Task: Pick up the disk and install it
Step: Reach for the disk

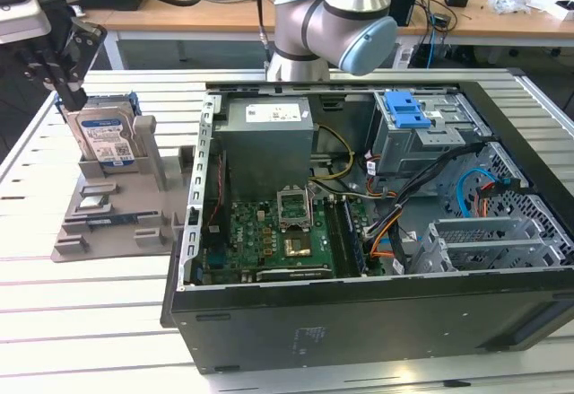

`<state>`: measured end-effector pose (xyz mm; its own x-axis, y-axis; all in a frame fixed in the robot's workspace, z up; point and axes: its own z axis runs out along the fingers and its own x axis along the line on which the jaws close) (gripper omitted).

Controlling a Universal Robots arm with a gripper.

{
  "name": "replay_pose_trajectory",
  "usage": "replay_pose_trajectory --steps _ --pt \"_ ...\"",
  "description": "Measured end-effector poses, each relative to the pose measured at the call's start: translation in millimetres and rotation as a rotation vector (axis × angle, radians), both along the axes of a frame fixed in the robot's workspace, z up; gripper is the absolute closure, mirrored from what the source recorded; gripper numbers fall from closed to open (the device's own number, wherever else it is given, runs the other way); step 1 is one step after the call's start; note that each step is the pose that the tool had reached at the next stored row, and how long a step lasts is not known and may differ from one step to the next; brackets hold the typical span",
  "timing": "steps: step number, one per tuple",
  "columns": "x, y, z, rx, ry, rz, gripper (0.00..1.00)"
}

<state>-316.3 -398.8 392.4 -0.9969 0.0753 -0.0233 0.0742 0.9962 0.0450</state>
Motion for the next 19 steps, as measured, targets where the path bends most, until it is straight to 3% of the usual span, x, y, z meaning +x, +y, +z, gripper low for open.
replay_pose_trajectory --steps 12,19 --pt "-23.7 0.4 -0.7 -0.0001 0.0 0.0 0.89" --pt "-37.8 6.9 -1.3 -0.0019 -0.0001 0.0 0.89"
